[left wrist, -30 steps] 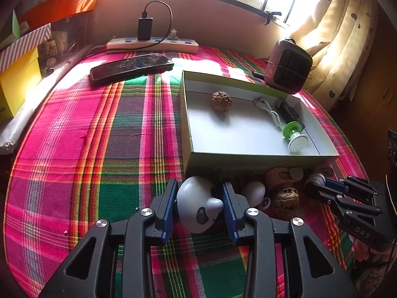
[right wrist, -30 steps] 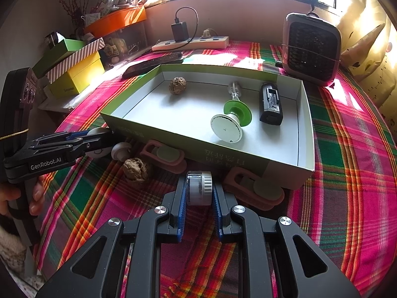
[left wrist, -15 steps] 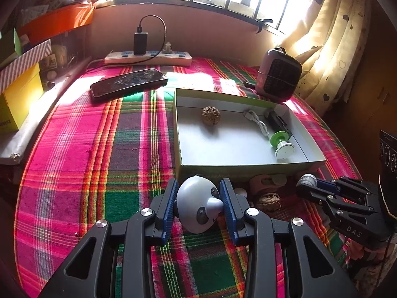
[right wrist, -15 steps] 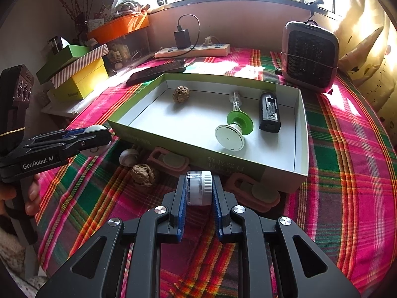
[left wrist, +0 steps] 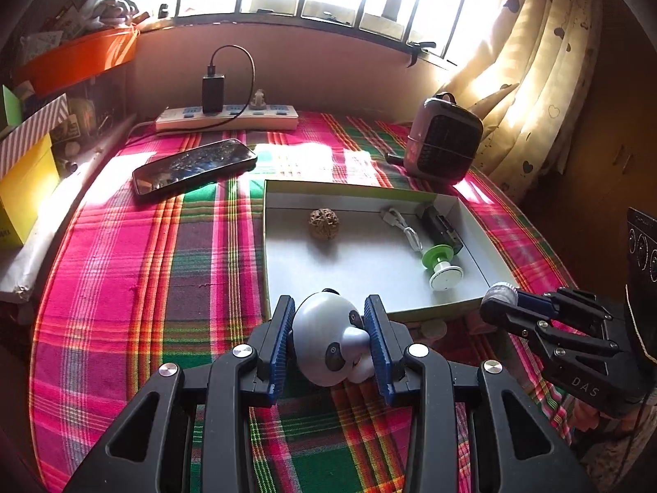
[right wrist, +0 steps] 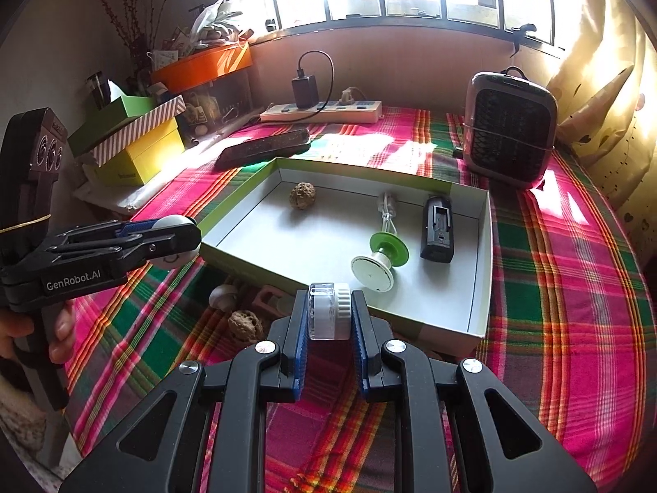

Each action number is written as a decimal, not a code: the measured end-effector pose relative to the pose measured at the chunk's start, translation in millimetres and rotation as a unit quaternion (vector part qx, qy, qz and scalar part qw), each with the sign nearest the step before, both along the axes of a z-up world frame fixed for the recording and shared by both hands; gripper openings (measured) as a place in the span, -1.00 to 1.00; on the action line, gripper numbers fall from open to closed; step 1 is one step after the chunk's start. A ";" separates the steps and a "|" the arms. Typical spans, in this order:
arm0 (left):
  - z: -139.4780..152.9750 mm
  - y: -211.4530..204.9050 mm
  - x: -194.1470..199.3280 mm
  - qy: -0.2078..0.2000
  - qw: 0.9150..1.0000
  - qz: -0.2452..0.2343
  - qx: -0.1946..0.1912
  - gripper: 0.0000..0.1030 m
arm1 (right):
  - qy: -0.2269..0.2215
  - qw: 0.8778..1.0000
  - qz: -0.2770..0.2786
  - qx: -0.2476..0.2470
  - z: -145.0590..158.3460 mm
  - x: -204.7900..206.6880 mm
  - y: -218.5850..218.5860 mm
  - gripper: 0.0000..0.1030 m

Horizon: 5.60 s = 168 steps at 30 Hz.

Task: Organize objects
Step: 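Lift the panda figure and white jar and carry both over the box, then lower the panda figure and white jar toward the box floor with both grippers, then open the right gripper to release the jar while the left gripper releases the panda figure, then withdraw both open grippers out of the box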

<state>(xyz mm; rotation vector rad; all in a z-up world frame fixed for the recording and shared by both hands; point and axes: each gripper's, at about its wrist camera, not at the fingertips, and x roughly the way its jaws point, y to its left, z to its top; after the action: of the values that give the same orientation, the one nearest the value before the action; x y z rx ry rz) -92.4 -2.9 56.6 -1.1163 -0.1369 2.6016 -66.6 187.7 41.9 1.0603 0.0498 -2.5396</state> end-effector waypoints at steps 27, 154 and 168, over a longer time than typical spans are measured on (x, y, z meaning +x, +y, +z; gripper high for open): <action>-11.4 15.8 -61.6 -0.018 1.000 -0.007 -0.005 -0.36 | -0.001 0.999 -0.042 0.035 1.2 -92.9 7.8 -0.62; -6.5 26.0 -41.4 0.012 0.998 0.007 -0.054 -0.24 | -0.005 0.994 -0.095 0.048 -3.5 -84.4 9.9 -0.32; 1.1 10.9 -9.6 0.021 0.999 0.018 -0.038 -0.24 | 0.020 0.994 -0.100 0.031 10.3 -47.2 9.8 -0.30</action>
<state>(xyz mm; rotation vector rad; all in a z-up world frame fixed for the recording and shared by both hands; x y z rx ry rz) -102.0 8.0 57.8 -1.0945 -0.0489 2.6801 -113.9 197.5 52.2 1.0860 0.0351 -2.7545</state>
